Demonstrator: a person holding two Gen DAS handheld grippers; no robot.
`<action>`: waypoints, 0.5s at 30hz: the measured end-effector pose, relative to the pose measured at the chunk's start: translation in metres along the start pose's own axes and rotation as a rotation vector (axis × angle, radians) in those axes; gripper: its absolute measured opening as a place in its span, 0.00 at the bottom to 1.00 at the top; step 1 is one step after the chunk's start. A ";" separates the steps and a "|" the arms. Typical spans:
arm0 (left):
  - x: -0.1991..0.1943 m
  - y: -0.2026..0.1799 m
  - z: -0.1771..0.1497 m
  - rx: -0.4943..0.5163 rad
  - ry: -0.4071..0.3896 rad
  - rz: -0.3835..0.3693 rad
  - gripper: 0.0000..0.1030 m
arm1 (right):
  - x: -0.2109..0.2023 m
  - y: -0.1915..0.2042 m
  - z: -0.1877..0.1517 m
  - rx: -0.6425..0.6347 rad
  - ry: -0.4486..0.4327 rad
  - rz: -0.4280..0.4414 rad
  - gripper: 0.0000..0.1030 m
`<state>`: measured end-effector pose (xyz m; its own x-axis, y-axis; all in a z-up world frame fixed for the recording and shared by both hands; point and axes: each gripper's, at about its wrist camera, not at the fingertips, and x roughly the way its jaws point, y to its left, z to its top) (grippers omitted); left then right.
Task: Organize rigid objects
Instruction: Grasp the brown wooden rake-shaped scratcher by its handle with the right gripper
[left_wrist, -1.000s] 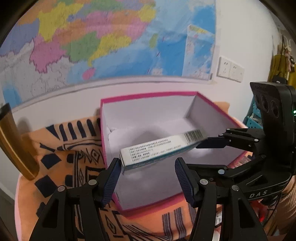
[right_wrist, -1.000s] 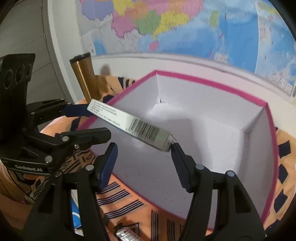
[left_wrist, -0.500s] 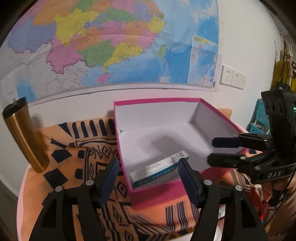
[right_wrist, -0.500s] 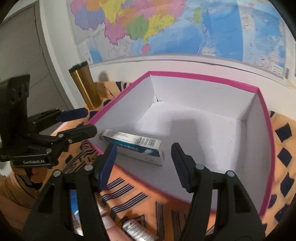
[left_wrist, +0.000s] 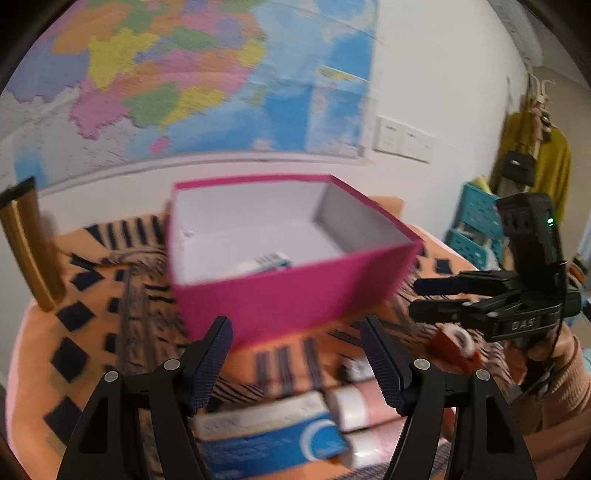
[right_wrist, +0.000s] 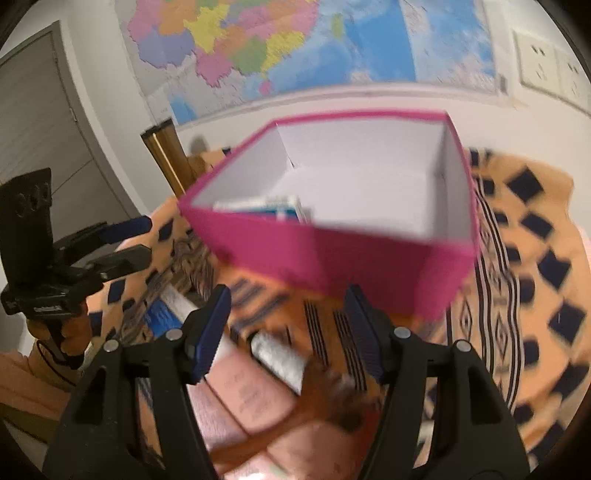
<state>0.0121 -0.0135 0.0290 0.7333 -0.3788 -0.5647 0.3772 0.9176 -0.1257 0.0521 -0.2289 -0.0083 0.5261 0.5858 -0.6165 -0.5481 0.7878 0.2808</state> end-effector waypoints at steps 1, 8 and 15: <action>0.002 -0.006 -0.003 0.005 0.009 -0.017 0.71 | -0.001 -0.001 -0.006 0.010 0.013 0.002 0.63; 0.015 -0.041 -0.025 0.038 0.080 -0.129 0.71 | 0.000 0.000 -0.050 0.063 0.102 -0.009 0.63; 0.024 -0.059 -0.037 0.056 0.123 -0.179 0.71 | 0.005 -0.002 -0.065 0.121 0.132 -0.017 0.59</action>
<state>-0.0139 -0.0724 -0.0077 0.5788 -0.5144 -0.6328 0.5285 0.8276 -0.1894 0.0135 -0.2402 -0.0594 0.4402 0.5486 -0.7108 -0.4538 0.8190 0.3511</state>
